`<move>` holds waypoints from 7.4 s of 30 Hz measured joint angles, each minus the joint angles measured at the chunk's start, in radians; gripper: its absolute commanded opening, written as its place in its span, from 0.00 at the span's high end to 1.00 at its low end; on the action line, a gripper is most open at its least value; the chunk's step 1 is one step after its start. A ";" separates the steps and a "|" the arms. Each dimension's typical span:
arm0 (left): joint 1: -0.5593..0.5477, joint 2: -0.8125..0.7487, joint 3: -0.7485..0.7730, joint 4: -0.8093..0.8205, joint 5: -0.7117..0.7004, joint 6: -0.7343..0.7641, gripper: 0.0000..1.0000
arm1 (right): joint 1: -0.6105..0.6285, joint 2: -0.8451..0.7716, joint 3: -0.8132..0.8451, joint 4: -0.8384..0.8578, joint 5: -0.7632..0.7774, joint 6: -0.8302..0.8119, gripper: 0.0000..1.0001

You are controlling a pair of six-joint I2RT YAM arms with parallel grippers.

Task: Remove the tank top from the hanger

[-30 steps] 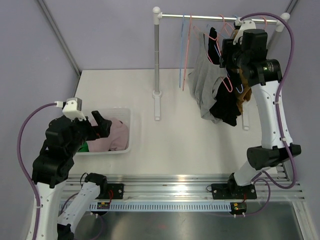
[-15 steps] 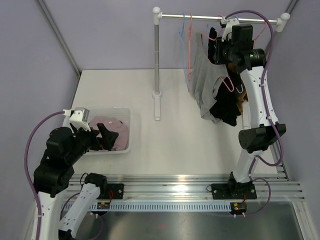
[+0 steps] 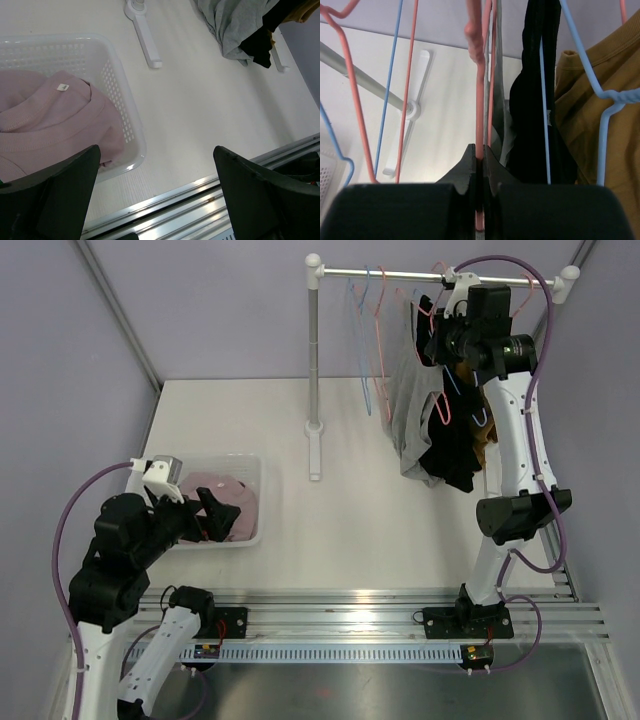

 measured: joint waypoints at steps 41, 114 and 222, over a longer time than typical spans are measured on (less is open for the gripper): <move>-0.964 0.682 0.351 0.653 -0.412 0.077 0.01 | 0.022 -0.947 -0.405 -0.335 -0.286 0.190 1.00; -1.006 0.426 -0.207 0.455 -0.710 -0.163 0.98 | 0.361 -0.998 -0.914 0.864 -0.008 0.216 1.00; -0.926 0.648 0.642 -0.004 -1.199 -0.159 1.00 | 0.092 -1.208 -0.824 0.093 -0.275 0.219 0.01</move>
